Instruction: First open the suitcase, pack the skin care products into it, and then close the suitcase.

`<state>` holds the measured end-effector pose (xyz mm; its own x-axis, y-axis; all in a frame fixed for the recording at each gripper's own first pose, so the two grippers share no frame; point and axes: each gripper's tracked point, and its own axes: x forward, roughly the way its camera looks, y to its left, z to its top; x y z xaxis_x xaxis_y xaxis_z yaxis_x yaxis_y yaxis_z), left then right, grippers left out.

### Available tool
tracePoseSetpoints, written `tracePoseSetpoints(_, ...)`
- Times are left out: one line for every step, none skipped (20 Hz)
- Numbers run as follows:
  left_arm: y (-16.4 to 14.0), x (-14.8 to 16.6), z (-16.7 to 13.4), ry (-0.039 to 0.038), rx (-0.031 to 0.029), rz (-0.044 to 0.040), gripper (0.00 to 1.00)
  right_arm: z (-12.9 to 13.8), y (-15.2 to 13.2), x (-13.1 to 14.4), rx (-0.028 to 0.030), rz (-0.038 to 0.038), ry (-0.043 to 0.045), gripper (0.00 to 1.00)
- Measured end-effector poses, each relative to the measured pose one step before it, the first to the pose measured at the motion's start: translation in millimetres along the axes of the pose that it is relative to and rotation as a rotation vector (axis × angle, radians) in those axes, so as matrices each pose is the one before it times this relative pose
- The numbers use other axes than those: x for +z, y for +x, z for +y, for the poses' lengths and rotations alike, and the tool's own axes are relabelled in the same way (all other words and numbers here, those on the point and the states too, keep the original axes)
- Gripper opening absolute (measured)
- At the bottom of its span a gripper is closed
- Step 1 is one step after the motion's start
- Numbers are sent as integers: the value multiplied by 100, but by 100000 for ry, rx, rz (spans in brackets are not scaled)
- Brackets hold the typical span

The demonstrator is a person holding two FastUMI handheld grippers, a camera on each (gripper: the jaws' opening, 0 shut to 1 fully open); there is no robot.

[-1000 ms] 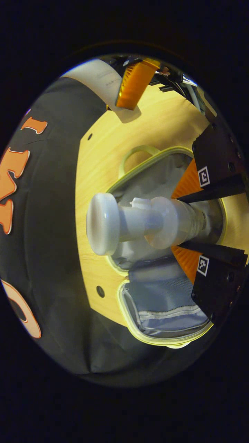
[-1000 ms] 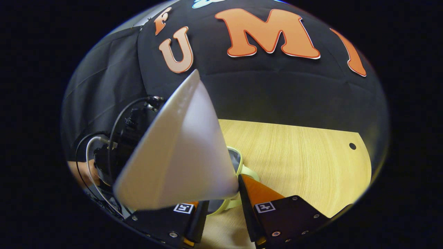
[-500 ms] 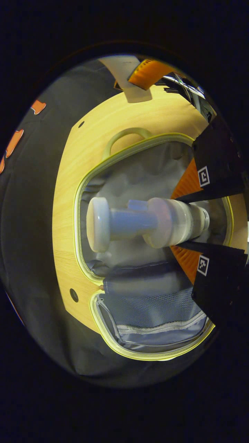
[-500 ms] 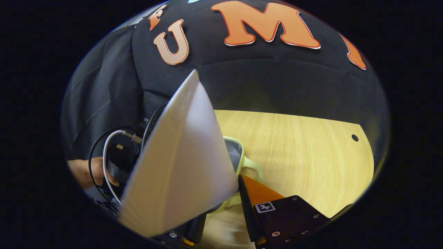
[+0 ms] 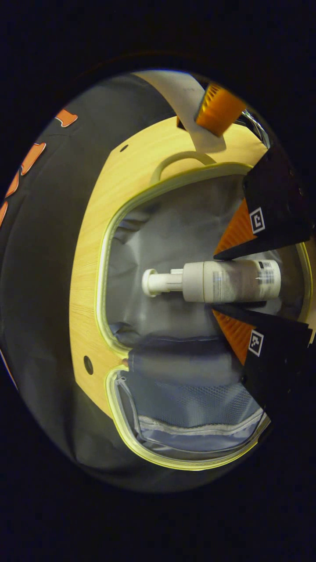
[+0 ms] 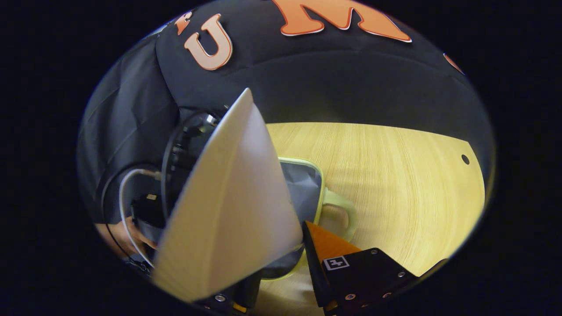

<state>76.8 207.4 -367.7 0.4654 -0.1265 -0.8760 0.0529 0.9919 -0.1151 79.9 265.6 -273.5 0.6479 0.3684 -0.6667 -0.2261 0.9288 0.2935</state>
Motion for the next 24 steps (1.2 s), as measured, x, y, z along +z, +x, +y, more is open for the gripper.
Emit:
tracePoseSetpoints(-888, 568, 388, -425, 288, -3025, 66, 90, 427, -119, 11, 1126, -210, 56)
tracePoseSetpoints(-788, 660, 570, -824, 77, -3223, 66, 259, 271, -331, 879, 1816, 28, 55)
tracePoseSetpoints(-573, 366, 812, -1365, 296, -2576, 66, 83, 267, -342, 330, 1482, 272, 55)
tracePoseSetpoints(-784, 560, 488, -1430, -671, -3360, 66, 41, 333, -266, 671, 1707, 226, 56)
tracePoseSetpoints(-971, 745, 906, -862, 1272, -4138, 71, 485, 673, -449, 94, 2765, 568, 55)
tracePoseSetpoints(-925, 711, 784, 144, 2110, -3403, 81, 80, 388, -498, 456, 2171, 275, 55)
tracePoseSetpoints(-912, 753, 591, 62, 1650, -2702, 84, 2, 515, -565, 292, 2408, 459, 55)
tracePoseSetpoints(-1060, 717, 624, -216, 1002, -2765, 86, -181, 470, -499, 336, 2724, 811, 55)
tracePoseSetpoints(-850, 642, 910, -463, 1661, -1869, 86, -280, 86, -524, -139, 2418, 1076, 55)
tracePoseSetpoints(-582, 396, 941, -760, 1346, -1925, 86, -141, 66, -241, -9, 2454, 948, 56)
tracePoseSetpoints(-731, 359, 1548, -959, 2989, -787, 86, 145, 662, -141, -620, 2218, 1273, 55)
tracePoseSetpoints(-355, 436, 1157, -1030, 1327, -1897, 86, 167, 824, -406, -709, 2439, 1061, 55)
tracePoseSetpoints(-266, 374, 1334, -1989, 2843, -1565, 86, 237, 900, -52, -90, 2221, 1856, 56)
tracePoseSetpoints(-578, -125, 1064, -1280, 1902, -281, 86, 66, 420, -81, -413, 3385, 1867, 55)
tracePoseSetpoints(-653, 187, 1409, -1295, 2425, -61, 86, 363, 395, -719, 611, 4393, 1238, 50)
tracePoseSetpoints(-403, 89, 1294, -1488, 1372, -109, 86, -154, 369, -621, -1678, 4173, 1006, 50)
tracePoseSetpoints(-210, 191, 1135, -1497, 1626, -548, 86, -321, 346, 23, -1649, 1503, 1352, 50)
tracePoseSetpoints(130, -143, 886, -1029, 1633, -46, 86, -10, 433, 193, -244, 1378, 3564, 50)
tracePoseSetpoints(-97, -57, 1000, -871, 1691, -117, 86, 180, -32, 203, -434, 1233, 3565, 50)
tracePoseSetpoints(-194, -224, 1147, -1247, 1696, -16, 86, 18, 436, -139, -839, 1062, 3011, 50)
tracePoseSetpoints(32, -194, 842, -868, 1414, 140, 86, -241, 169, -18, -1447, 418, 500, 50)
tracePoseSetpoints(2, -135, 764, -1018, 1517, 44, 86, -273, 79, -145, -1790, -70, 396, 50)
tracePoseSetpoints(-125, -126, 905, -1294, 1139, -262, 86, -112, -37, -100, -1132, 425, 1060, 50)
tracePoseSetpoints(16, 25, 932, -1594, 1886, -264, 86, 101, -27, -285, -1323, 275, 1551, 51)
